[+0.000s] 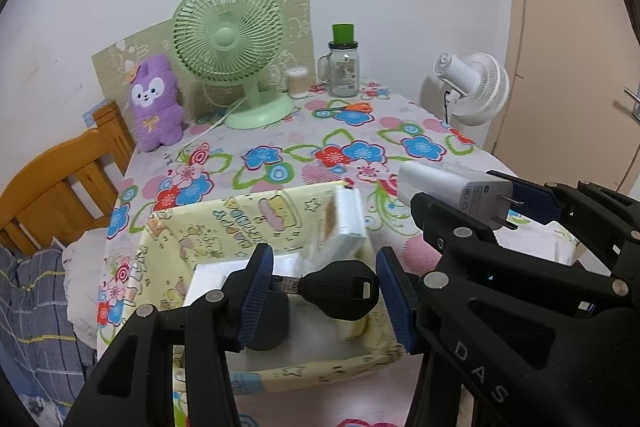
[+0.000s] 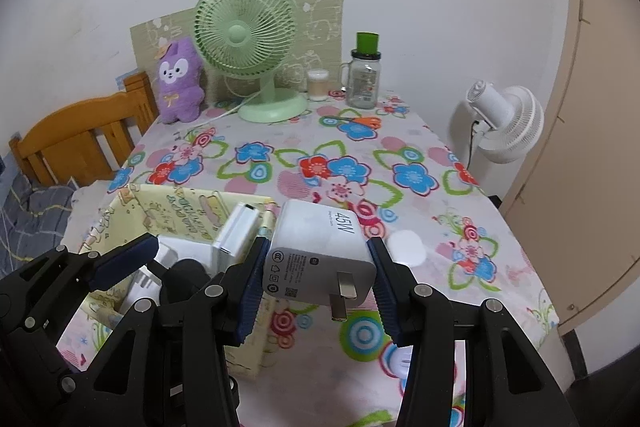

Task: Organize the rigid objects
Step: 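Carry the black object with the left gripper while the right gripper carries the white charger toward the box, then lower and release the black object in the box while the right gripper releases the charger there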

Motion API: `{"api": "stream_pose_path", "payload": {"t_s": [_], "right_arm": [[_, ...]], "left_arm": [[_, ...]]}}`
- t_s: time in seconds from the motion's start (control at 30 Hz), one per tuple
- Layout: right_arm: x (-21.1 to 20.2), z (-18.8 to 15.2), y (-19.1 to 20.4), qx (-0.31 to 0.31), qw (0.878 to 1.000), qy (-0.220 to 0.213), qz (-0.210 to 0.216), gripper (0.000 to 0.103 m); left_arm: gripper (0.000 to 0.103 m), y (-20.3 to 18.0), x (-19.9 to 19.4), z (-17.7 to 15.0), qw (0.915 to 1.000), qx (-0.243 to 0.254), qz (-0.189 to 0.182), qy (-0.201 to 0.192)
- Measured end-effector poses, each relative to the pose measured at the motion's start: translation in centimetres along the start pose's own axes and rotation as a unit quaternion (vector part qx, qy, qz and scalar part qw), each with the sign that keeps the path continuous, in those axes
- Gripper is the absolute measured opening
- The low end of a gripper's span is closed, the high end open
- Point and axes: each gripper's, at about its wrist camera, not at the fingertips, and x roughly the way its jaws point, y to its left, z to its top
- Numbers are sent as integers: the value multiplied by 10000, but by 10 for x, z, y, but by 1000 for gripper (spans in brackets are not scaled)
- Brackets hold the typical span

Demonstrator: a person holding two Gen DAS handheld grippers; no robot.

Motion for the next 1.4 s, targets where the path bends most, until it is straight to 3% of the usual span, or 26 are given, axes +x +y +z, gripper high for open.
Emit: {"api": "stream_pose_path", "payload": {"t_s": [0.6,0.93,1.4], "right_arm": [[13,9,38,-261,9996,31,-44,52],[14,13,57,-358,9991,-29,215,52],[38,7,81,-428,9964,298,669,50]], "left_arm": [[55,37,7,-5,9998,-222,2,23],[55,57,3,-8,9991,-405,112,-7],[55,80,17,-21,9970,-646,331,279]]}}
